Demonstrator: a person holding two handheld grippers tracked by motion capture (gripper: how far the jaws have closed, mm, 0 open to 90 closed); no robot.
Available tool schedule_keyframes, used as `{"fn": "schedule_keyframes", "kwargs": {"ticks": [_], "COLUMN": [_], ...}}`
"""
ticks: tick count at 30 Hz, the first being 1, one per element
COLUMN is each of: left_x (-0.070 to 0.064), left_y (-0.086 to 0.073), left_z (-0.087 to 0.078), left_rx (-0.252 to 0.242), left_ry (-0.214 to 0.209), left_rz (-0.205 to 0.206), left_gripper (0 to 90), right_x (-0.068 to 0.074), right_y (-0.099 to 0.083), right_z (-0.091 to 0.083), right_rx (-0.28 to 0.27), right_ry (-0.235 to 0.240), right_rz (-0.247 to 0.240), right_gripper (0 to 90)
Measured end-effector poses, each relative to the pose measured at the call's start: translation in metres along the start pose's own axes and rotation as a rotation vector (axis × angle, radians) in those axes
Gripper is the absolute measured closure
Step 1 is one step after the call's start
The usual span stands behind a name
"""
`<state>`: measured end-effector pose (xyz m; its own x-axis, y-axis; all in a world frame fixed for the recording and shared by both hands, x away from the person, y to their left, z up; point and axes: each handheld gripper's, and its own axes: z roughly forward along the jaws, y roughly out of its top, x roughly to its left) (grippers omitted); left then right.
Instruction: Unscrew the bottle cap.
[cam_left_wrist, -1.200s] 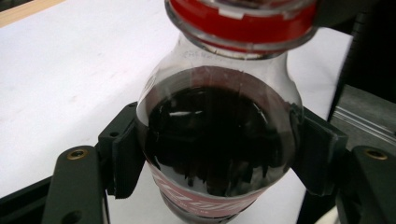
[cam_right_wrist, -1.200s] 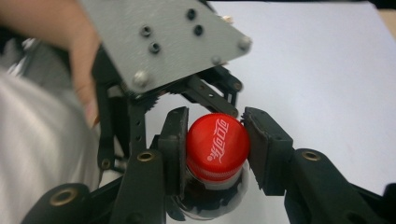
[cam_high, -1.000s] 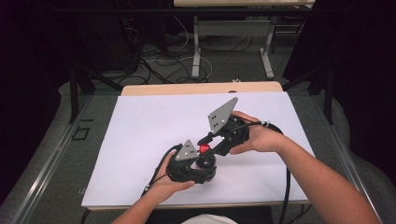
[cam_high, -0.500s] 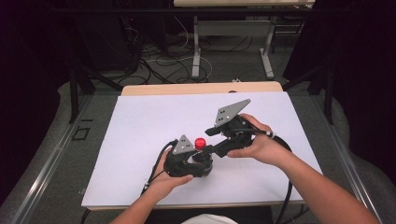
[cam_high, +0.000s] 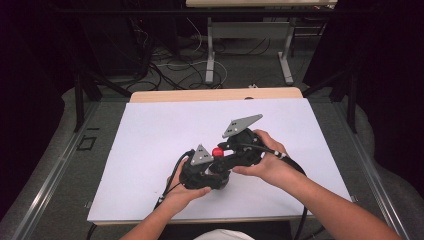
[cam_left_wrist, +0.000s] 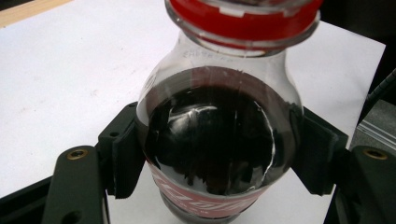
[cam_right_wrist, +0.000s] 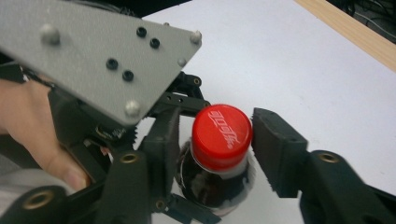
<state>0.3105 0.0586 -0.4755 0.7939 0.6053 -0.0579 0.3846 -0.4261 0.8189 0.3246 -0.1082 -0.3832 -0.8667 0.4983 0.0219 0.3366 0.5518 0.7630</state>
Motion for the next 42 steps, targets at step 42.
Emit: {"fn": "schedule_keyframes", "kwargs": {"ticks": [42], "left_x": [0.001], "left_y": [-0.001], "left_z": [-0.004], "left_rx": [-0.006], "left_ry": [-0.019], "left_rz": [-0.032], "left_gripper": [29.8], "right_x": [0.001], "right_y": [0.002], "right_z": [-0.006], "right_rx": [-0.009], "right_ry": [-0.012], "right_rz": [-0.024], "right_gripper": [46.9]}}
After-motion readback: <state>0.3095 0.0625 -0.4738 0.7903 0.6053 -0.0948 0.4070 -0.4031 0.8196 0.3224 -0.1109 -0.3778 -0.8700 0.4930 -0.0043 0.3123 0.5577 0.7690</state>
